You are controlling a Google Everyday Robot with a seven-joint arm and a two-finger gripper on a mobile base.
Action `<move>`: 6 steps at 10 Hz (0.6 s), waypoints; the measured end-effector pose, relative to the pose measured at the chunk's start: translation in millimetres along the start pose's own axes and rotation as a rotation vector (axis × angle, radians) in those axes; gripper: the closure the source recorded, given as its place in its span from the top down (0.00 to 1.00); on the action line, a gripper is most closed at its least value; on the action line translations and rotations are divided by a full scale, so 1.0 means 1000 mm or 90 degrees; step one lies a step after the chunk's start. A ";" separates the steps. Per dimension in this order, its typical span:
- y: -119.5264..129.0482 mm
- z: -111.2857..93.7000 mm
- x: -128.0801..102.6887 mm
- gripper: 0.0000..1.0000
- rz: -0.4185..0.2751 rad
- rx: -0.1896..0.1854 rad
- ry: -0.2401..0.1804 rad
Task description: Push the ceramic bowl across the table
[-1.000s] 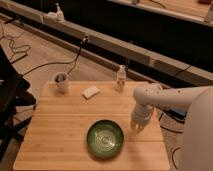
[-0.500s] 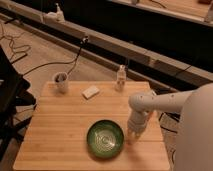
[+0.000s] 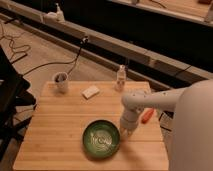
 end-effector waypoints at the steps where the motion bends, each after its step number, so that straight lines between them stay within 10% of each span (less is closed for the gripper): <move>1: 0.014 0.001 0.006 0.00 -0.025 -0.004 0.004; 6: 0.071 0.017 0.047 0.00 -0.136 -0.003 0.040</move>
